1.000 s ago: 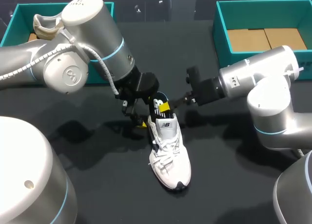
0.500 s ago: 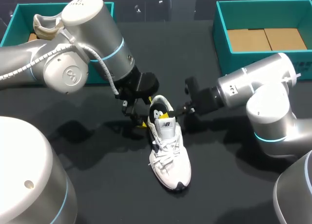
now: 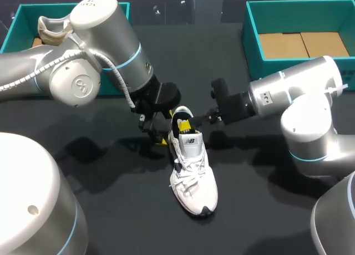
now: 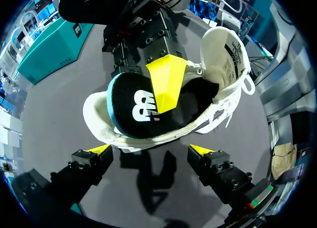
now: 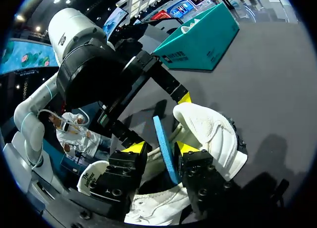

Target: Take the shoe out of the shoebox, open the shoe tongue, remove and reinsert the insole, then place the shoe into the shoebox

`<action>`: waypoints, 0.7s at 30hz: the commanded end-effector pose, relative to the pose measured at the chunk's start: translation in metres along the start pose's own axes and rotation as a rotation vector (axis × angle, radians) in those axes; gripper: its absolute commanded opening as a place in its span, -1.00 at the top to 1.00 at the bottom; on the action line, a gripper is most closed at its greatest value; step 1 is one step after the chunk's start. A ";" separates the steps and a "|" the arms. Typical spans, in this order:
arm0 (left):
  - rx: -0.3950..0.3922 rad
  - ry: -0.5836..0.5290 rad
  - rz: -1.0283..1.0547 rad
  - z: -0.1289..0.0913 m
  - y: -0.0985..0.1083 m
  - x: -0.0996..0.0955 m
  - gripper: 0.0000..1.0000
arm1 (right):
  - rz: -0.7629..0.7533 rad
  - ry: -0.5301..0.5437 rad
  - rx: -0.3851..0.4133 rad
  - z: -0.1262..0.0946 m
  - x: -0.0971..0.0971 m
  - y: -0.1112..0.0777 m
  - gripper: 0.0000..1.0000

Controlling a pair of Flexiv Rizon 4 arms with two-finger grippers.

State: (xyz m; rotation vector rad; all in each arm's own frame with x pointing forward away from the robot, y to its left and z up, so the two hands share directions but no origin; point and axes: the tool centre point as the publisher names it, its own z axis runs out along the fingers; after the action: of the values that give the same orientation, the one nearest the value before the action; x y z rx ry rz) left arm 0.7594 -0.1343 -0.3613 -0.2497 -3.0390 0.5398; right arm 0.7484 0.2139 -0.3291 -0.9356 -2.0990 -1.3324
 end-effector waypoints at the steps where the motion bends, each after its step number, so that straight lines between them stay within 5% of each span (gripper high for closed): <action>1: -0.002 0.000 0.000 0.001 -0.001 0.000 -1.00 | -0.006 0.008 0.005 0.000 -0.003 0.006 0.35; 5: -0.002 0.000 0.000 0.001 -0.001 0.000 -1.00 | -0.007 0.018 0.010 0.003 -0.008 0.009 0.53; 7: -0.002 0.000 0.000 0.001 -0.001 0.000 -1.00 | -0.002 0.023 0.013 0.004 -0.010 0.010 1.00; 21: -0.002 0.000 0.000 0.001 -0.001 0.000 -1.00 | 0.219 0.015 0.151 0.015 -0.015 -0.028 1.00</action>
State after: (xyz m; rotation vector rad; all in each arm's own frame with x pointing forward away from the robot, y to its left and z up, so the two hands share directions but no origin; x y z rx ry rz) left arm 0.7594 -0.1343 -0.3613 -0.2496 -3.0390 0.5398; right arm 0.7418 0.2133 -0.3534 -1.0509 -1.9888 -1.0711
